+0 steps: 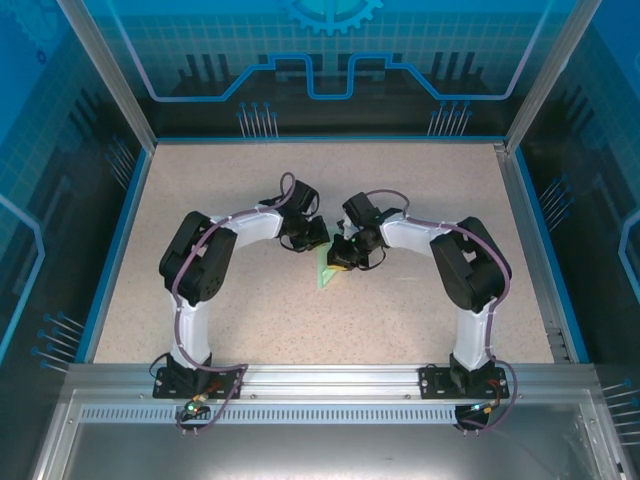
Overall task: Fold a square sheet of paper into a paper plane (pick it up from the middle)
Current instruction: Third fold the triangle at the center of the table.
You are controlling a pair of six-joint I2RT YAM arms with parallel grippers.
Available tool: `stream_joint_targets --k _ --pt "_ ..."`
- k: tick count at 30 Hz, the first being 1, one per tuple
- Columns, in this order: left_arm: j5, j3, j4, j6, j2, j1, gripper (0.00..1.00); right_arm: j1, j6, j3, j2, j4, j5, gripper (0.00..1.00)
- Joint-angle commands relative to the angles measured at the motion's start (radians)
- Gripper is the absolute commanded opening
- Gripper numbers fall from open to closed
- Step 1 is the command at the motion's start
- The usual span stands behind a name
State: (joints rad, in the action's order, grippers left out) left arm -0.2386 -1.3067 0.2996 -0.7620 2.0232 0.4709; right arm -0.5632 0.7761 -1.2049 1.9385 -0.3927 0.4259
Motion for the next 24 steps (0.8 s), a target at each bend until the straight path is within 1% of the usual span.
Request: stream_joint_targets --k 1,8,24 --pt "0.028 -0.037 0.052 0.018 0.024 -0.006 0.1 -0.014 -0.015 -0.022 0.026 -0.002 -0.014 0.09" --pt "0.028 -0.043 0.065 0.02 0.039 -0.007 0.09 -0.013 0.007 -0.022 0.04 0.039 -0.024 0.09" --pt "0.023 -0.043 0.071 0.026 0.04 -0.005 0.09 -0.018 -0.004 -0.048 0.071 0.043 -0.033 0.1"
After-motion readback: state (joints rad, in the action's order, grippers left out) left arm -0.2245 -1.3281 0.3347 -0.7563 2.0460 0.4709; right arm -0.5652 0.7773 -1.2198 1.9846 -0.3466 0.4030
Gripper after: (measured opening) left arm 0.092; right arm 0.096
